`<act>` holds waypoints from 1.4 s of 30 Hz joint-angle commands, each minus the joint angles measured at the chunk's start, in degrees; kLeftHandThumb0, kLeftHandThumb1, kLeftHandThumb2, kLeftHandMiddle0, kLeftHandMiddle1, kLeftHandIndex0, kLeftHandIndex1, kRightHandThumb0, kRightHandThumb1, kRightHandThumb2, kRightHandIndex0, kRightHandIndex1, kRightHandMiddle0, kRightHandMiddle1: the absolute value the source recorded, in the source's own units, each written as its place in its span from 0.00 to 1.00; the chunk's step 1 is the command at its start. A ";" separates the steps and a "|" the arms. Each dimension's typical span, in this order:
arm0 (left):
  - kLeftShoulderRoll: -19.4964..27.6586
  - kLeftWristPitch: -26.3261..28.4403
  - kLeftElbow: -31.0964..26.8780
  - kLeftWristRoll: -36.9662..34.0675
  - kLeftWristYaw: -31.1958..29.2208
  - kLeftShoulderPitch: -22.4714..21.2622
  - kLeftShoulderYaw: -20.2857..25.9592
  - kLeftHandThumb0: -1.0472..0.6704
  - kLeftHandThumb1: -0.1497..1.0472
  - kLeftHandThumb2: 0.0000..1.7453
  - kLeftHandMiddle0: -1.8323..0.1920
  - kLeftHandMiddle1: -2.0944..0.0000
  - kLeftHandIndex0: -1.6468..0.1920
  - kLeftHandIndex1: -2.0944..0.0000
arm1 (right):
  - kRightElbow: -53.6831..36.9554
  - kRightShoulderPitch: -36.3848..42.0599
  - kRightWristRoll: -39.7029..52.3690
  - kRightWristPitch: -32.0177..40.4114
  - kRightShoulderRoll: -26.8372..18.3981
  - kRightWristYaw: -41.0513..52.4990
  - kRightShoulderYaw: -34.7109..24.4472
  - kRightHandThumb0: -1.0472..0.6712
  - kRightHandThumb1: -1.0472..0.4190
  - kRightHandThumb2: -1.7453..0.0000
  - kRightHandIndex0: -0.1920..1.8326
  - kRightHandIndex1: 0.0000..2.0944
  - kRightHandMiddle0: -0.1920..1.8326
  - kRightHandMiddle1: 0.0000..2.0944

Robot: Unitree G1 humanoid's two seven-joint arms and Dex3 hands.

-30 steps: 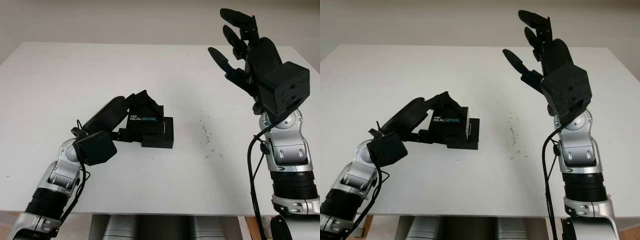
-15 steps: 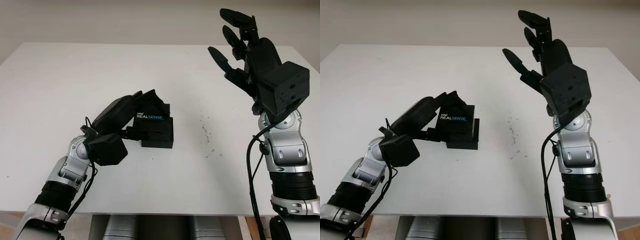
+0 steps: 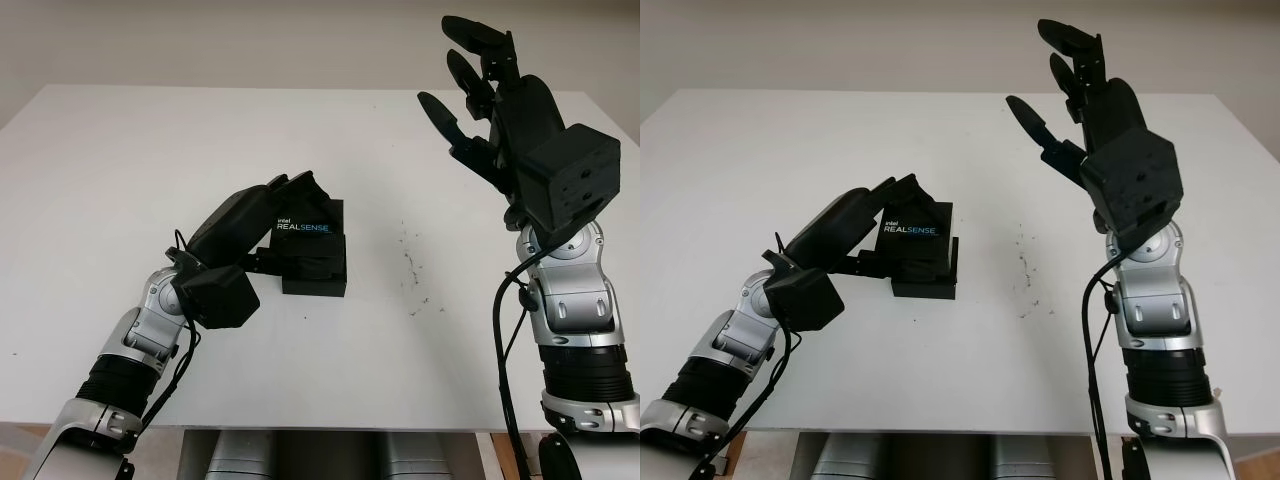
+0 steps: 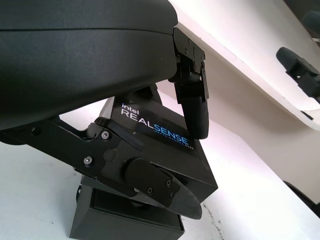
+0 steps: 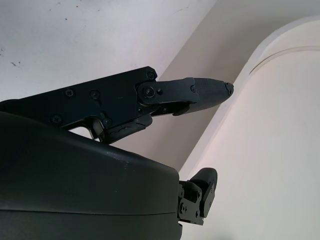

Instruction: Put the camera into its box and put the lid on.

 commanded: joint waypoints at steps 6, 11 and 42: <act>-0.87 0.49 -0.86 -0.95 -0.28 0.43 -0.28 0.55 0.96 0.03 0.75 0.32 0.76 0.38 | -1.67 0.51 -0.64 -0.11 0.05 -0.56 -0.26 0.23 0.00 0.82 0.19 0.03 0.05 0.35; -1.43 1.40 -1.62 -0.44 0.07 1.09 -0.65 0.55 0.96 0.03 0.75 0.32 0.76 0.38 | -2.24 0.66 -0.81 0.55 0.20 -0.71 -0.24 0.23 0.00 0.82 0.19 0.03 0.05 0.35; -2.24 2.71 -0.99 3.19 2.05 1.38 -2.87 0.57 0.95 0.03 0.75 0.34 0.75 0.36 | -3.19 1.79 -0.11 0.26 0.60 -0.56 -0.31 0.23 0.00 0.82 0.18 0.03 0.05 0.35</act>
